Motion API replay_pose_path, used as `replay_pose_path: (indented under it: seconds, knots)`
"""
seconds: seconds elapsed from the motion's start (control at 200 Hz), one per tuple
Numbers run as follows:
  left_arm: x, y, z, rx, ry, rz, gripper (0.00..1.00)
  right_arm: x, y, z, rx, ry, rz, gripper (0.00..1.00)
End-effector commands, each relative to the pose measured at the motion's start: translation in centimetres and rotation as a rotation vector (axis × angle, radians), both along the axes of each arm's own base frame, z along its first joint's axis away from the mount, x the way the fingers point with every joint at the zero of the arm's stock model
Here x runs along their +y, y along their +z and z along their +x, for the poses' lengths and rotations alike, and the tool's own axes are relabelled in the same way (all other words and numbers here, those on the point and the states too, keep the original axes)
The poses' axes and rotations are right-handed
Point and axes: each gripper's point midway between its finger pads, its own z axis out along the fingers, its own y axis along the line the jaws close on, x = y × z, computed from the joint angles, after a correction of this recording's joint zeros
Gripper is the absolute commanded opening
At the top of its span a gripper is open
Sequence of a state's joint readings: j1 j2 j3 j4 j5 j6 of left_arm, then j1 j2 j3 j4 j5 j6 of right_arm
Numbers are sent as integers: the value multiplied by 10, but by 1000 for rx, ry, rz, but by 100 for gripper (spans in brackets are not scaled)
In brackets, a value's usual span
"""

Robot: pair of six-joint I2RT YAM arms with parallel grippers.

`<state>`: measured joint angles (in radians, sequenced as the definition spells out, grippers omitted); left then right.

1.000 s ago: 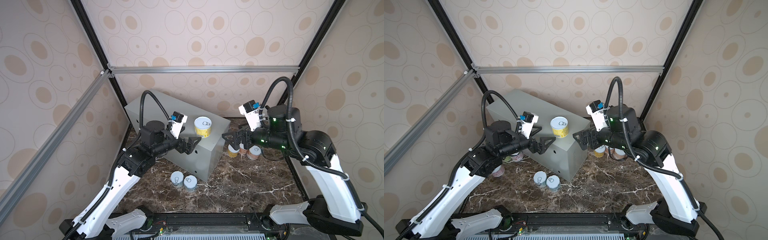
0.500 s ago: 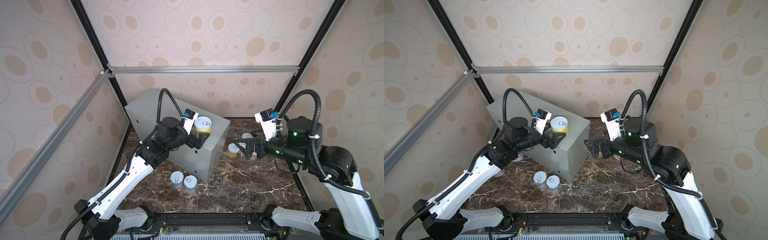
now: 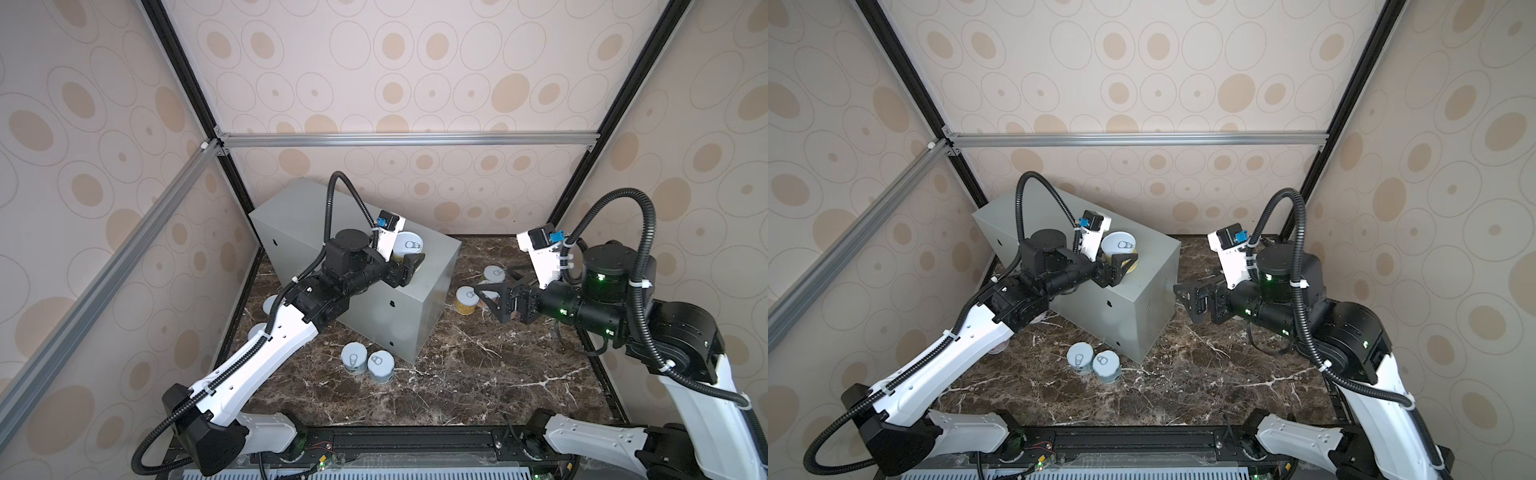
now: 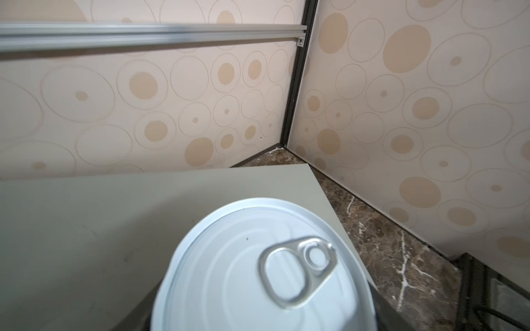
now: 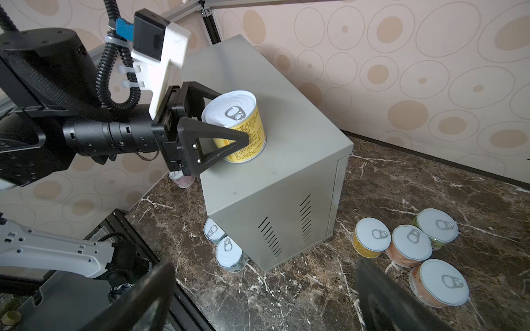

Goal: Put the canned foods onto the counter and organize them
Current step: 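Grasp the yellow can with the left gripper while the right gripper releases it, then carry the yellow can to the cabinet's far end while the right gripper withdraws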

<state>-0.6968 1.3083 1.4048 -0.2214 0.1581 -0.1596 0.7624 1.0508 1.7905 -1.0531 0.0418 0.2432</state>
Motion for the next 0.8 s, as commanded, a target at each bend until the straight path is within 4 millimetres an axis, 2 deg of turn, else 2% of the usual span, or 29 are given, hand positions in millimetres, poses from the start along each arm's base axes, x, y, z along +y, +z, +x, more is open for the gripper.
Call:
replay_pose_path:
  seconds: [0.0, 0.17, 0.55, 0.66, 0.795]
  knots:
    - [-2, 23, 3, -55, 19, -33, 67, -3, -3, -1, -6, -5, -12, 100]
    - [5, 26, 11, -58, 84, -31, 61, -2, -9, 1, 1, -4, -25, 100]
    - [33, 64, 24, -115, 215, -2, 59, 12, -29, 12, 32, 15, -55, 100]
    - [49, 74, 38, -87, 265, -2, 59, 16, -35, 14, 36, 23, -58, 100]
    - [87, 91, 59, -78, 367, -34, 57, 20, -42, 18, 43, 25, -64, 100]
